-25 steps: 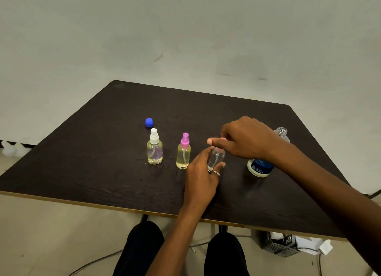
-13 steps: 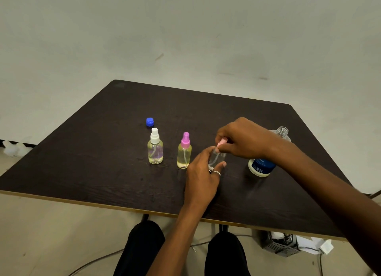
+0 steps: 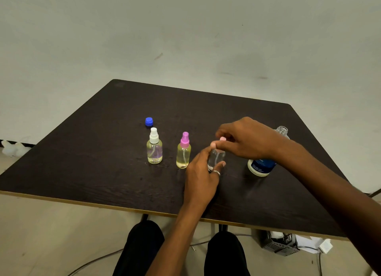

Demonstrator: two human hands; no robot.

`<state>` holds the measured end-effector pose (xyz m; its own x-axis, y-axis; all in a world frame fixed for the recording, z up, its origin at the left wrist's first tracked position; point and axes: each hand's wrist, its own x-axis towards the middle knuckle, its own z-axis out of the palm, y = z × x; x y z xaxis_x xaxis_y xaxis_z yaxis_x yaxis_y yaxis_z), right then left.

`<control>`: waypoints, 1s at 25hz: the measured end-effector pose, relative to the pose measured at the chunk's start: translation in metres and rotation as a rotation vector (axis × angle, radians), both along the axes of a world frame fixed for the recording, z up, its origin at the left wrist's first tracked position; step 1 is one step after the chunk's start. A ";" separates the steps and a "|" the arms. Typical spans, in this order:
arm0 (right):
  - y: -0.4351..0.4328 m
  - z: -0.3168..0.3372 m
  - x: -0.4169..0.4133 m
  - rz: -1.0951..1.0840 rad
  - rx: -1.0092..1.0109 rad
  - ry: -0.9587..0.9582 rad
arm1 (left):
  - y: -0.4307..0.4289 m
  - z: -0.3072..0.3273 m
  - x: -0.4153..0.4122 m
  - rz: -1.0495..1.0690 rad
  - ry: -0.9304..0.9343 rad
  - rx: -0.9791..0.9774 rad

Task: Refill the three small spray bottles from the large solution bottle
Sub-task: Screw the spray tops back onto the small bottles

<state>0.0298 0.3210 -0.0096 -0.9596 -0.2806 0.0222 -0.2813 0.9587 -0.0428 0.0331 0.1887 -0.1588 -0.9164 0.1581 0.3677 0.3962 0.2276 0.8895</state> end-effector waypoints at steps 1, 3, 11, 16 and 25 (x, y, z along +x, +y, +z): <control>0.001 0.003 0.000 0.047 -0.017 -0.045 | 0.000 -0.001 0.000 -0.002 -0.003 -0.002; 0.000 0.008 0.001 0.117 -0.011 -0.107 | 0.000 -0.002 -0.001 -0.003 0.003 -0.002; -0.004 0.001 -0.004 0.076 0.022 -0.051 | 0.000 0.000 -0.001 0.002 0.009 -0.011; -0.006 -0.009 -0.007 -0.042 0.165 0.054 | 0.000 0.001 0.000 0.008 0.011 -0.005; -0.007 0.007 0.003 0.049 0.046 -0.039 | 0.000 0.001 0.000 -0.002 0.016 0.013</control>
<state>0.0325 0.3140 -0.0029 -0.9444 -0.3275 -0.0293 -0.3273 0.9449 -0.0113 0.0335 0.1883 -0.1580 -0.9099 0.1556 0.3845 0.4111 0.2154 0.8858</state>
